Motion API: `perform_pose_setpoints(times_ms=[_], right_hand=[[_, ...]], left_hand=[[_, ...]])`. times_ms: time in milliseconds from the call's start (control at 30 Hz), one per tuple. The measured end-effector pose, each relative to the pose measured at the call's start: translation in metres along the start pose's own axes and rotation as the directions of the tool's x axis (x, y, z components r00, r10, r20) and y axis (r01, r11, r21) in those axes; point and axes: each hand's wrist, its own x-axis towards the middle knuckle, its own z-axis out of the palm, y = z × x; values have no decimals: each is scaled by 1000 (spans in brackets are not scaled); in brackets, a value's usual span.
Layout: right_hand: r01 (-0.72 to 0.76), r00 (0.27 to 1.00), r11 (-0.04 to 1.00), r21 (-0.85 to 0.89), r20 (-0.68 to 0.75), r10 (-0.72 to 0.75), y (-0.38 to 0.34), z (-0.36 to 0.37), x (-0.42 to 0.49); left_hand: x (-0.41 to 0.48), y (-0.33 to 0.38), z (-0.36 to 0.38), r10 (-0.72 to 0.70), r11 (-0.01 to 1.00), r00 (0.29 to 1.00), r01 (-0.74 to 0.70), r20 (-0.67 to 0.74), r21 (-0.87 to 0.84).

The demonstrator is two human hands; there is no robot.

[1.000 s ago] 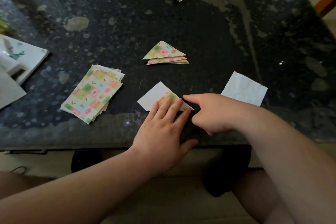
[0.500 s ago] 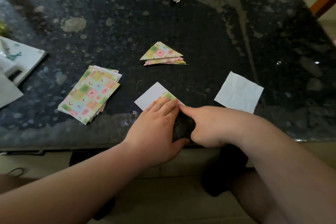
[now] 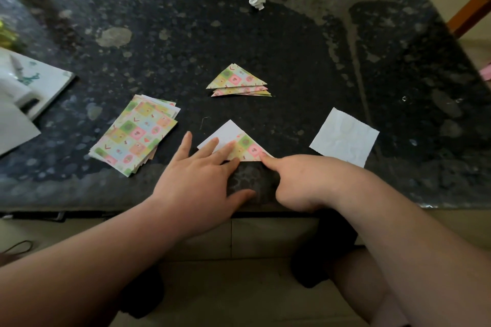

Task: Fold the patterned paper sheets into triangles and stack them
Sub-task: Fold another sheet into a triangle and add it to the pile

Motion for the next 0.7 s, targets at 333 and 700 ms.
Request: perform_pose_setpoints(times_ms=[333, 700], right_hand=[[7, 1000, 1000, 23, 5, -7, -2, -3, -2], [1, 1000, 999, 40, 30, -2, -5, -12, 17]], left_hand=[[-19, -30, -6, -109, 994, 991, 109, 83, 7], [20, -12, -6, -152, 892, 980, 78, -131, -445]])
